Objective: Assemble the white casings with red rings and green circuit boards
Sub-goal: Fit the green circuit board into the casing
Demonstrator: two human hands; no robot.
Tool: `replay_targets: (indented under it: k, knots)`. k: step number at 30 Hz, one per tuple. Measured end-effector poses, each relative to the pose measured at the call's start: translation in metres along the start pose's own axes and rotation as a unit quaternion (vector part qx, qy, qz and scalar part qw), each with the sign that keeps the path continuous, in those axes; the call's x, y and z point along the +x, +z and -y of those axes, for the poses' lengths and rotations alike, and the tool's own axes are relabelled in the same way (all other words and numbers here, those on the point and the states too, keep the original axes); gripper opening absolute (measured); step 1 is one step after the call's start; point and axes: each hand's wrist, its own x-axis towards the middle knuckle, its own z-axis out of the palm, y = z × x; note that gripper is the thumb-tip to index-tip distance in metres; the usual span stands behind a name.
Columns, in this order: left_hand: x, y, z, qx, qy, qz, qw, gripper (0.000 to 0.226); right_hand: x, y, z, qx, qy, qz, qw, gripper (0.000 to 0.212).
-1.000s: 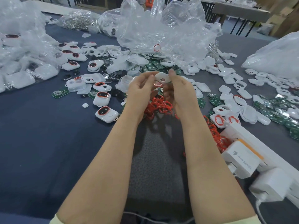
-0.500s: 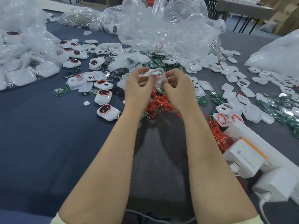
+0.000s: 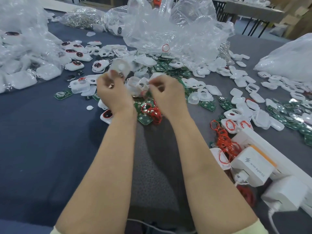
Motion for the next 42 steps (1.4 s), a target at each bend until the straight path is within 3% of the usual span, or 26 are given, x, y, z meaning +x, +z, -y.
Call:
replay_targets:
  k: [2, 4, 6, 10, 12, 14, 17, 20, 22, 24, 26, 30, 42]
  knots:
    - [0.011, -0.003, -0.002, -0.083, -0.066, -0.047, 0.993, 0.016, 0.000, 0.017, 0.005, -0.084, -0.038, 0.097, 0.991, 0.019]
    - [0.011, -0.005, -0.006, -0.133, -0.075, -0.054, 0.987, 0.007, 0.000, 0.035, 0.009, -0.186, -0.072, 0.144, 0.969, 0.024]
    - [0.011, -0.005, -0.007, -0.158, -0.070, -0.054, 0.983, 0.027, 0.000, 0.047, 0.012, -0.248, -0.073, 0.155, 0.953, 0.028]
    - [0.010, -0.005, -0.009, -0.167, -0.077, -0.043, 0.982, 0.003, 0.005, 0.058, 0.015, -0.295, -0.065, 0.140, 0.943, 0.029]
    - [0.008, -0.003, -0.007, -0.165, -0.090, -0.030, 0.982, 0.012, 0.006, 0.057, 0.016, -0.300, -0.067, 0.116, 0.945, 0.028]
    - [0.004, 0.000, -0.004, -0.132, -0.095, 0.007, 0.987, 0.013, 0.007, 0.049, 0.014, -0.233, -0.051, 0.076, 0.968, 0.027]
    - [-0.002, 0.003, 0.001, -0.062, -0.090, 0.086, 0.990, 0.016, 0.007, 0.022, 0.006, 0.015, 0.026, 0.007, 1.000, 0.019]
    - [-0.010, 0.006, 0.006, 0.042, -0.059, 0.196, 0.978, 0.021, 0.007, -0.006, -0.006, 0.236, 0.110, -0.022, 0.965, 0.013]
    - [-0.015, 0.008, 0.011, 0.130, -0.014, 0.260, 0.957, 0.021, 0.005, -0.015, -0.014, 0.326, 0.139, -0.033, 0.934, 0.014]
    - [-0.019, 0.008, 0.013, 0.207, 0.041, 0.292, 0.933, 0.021, 0.002, -0.018, -0.020, 0.336, 0.134, -0.040, 0.932, 0.013]
    - [-0.022, 0.008, 0.014, 0.214, 0.069, 0.308, 0.924, 0.011, 0.000, -0.016, -0.025, 0.307, 0.116, -0.050, 0.943, 0.017]
    - [-0.025, 0.008, 0.016, 0.160, 0.005, 0.342, 0.926, 0.010, -0.002, -0.012, -0.026, 0.203, 0.089, -0.088, 0.971, 0.017]
    - [-0.029, 0.010, 0.010, 0.109, -0.056, 0.344, 0.931, 0.021, -0.003, -0.005, -0.023, 0.144, 0.046, -0.101, 0.983, 0.020]
